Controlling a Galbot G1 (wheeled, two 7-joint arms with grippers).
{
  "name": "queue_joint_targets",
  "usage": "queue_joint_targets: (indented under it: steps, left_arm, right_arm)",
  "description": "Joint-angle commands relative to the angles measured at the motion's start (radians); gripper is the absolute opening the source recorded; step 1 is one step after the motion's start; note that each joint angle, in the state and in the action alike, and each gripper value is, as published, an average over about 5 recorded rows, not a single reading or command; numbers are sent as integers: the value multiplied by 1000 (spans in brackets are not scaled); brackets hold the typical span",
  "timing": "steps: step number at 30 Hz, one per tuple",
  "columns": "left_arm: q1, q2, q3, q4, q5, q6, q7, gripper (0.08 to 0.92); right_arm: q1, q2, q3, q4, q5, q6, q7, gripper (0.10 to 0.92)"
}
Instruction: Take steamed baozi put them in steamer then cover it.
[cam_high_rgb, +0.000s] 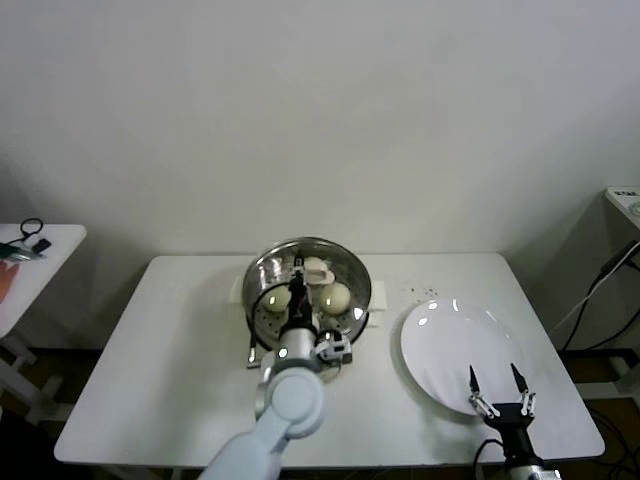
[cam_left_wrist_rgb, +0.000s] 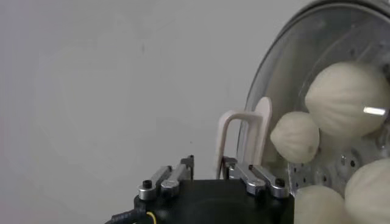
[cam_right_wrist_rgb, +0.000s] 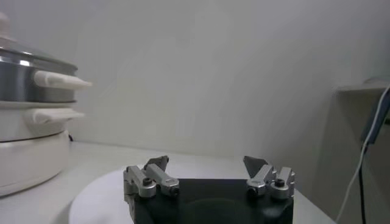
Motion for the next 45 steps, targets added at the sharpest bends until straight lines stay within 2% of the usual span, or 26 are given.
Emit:
queue_joint_targets:
  steps: [1,6,10,14,17,19,24,28,32,36,40,45]
  left_arm:
    - [25,57,4,-93,-148,49,-3,433]
    - [48,73,-18,-151,-218,48,-49,571]
    - [97,115,-80,-240,-337,13,-115,693]
    - [192,169,-226,-314,-611,-131,-259,790]
    - [280,182,-365,-341,-858,-267,-388,818]
    - [348,170,-478,-355,-1011,-356,-423,821]
    - [531,140,-780,-341,-1368,-591,-392,823]
    - [647,163,-891,-272,-1624,-727,-337,823]
    - [709,184,-875,-183,-1729,-828,-304,823]
    - [706,158,-808,-110,-1737,-898,-295,823]
    - [688,125,-772,-56,-1722,-918,-288,823]
    - [674,120,-760,6,-1713,-926,-289,823]
  right_arm:
    - [-7,-36,-34,21,54,-127,35,823]
    - [-7,-35,-40,21,45,-129,36,823]
    - [-12,-37,-42,35,44,-129,45,823]
    - [-26,-48,-50,56,46,-105,54,823]
    - [-31,-53,-52,65,50,-77,61,823]
    - [-32,-52,-50,70,58,-70,61,823]
    - [-37,-52,-51,90,87,-49,45,823]
    - [-39,-53,-50,92,87,-40,44,823]
    - [-37,-56,-49,84,89,-34,44,823]
    - [-34,-59,-48,74,89,-21,42,823]
    - [-34,-61,-49,69,96,-15,38,823]
    - [-33,-62,-56,69,104,-15,35,823]
